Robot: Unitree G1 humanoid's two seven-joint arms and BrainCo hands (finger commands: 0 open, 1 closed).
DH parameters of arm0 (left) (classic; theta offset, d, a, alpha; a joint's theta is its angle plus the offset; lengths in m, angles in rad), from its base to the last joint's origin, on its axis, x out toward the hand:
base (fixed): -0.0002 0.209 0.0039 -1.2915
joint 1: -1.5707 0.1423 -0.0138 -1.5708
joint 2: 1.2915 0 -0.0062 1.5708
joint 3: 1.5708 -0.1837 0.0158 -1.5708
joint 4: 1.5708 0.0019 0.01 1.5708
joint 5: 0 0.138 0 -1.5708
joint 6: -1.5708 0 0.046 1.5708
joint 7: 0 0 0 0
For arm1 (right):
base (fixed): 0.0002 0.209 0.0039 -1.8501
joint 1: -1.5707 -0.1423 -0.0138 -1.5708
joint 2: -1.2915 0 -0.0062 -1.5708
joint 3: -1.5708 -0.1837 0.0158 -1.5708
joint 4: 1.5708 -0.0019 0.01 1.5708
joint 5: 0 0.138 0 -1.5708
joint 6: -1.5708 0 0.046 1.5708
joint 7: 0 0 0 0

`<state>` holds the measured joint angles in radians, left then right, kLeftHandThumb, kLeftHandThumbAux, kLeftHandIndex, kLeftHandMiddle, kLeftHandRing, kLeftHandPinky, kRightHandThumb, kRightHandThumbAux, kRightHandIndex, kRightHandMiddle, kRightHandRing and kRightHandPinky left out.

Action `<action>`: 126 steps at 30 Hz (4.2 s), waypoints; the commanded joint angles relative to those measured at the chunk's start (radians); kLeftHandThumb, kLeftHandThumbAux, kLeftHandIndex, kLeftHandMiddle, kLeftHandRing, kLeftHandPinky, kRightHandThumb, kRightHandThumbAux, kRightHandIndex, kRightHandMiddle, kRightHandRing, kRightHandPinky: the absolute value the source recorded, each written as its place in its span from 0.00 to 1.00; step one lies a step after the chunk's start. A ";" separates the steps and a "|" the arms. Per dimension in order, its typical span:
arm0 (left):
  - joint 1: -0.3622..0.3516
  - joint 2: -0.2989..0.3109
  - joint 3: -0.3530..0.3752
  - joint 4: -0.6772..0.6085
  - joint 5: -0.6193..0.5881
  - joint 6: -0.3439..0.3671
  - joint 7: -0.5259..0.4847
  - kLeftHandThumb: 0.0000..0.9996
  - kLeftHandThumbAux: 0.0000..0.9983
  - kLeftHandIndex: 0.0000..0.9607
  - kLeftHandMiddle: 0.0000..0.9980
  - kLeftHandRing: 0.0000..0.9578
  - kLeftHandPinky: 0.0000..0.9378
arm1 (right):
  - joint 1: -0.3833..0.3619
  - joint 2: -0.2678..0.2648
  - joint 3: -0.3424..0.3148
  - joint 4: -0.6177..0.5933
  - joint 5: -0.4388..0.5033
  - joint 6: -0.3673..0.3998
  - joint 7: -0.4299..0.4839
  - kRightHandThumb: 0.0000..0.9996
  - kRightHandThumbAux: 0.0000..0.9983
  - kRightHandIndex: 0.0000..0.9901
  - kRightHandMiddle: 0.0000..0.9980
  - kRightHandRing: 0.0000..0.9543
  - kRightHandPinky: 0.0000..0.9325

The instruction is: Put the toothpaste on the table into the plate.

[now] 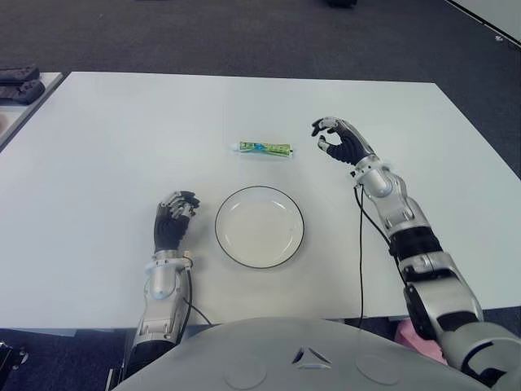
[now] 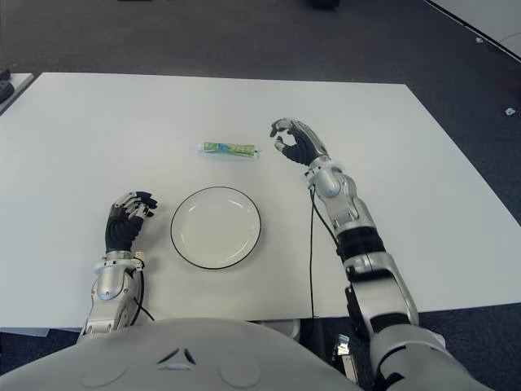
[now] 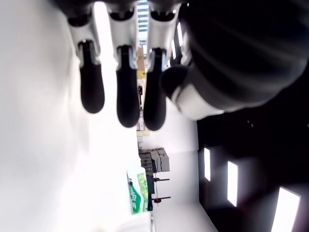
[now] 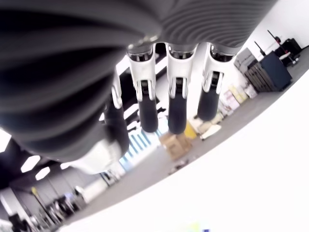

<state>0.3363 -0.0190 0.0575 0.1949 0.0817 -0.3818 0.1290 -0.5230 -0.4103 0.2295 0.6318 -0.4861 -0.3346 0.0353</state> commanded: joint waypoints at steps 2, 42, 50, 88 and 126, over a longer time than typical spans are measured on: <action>0.029 -0.012 -0.009 0.032 0.018 0.042 0.018 0.71 0.72 0.44 0.49 0.52 0.52 | -0.142 0.012 0.086 0.165 -0.081 -0.060 -0.021 0.55 0.57 0.13 0.12 0.12 0.13; 0.072 -0.020 0.003 -0.003 0.022 0.054 0.034 0.71 0.72 0.44 0.49 0.51 0.51 | -0.463 0.214 0.489 0.713 -0.386 -0.030 -0.121 0.55 0.29 0.00 0.00 0.00 0.00; 0.085 -0.021 0.004 -0.015 0.020 0.054 0.032 0.71 0.72 0.44 0.49 0.51 0.51 | -0.461 0.254 0.527 0.735 -0.414 0.023 -0.113 0.54 0.26 0.00 0.00 0.00 0.00; 0.145 -0.026 0.015 -0.070 -0.002 0.068 0.025 0.70 0.72 0.44 0.48 0.51 0.51 | -0.450 0.321 0.506 0.765 -0.397 0.178 -0.066 0.54 0.28 0.00 0.00 0.00 0.00; 0.103 -0.001 0.016 -0.052 0.002 0.074 0.021 0.70 0.73 0.44 0.49 0.51 0.52 | -0.340 0.185 0.507 0.729 -0.399 -0.013 -0.087 0.55 0.47 0.00 0.00 0.00 0.00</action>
<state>0.4316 -0.0237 0.0705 0.1005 0.0799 -0.3519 0.1526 -0.9088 -0.2056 0.7204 1.3526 -0.8756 -0.3223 -0.0693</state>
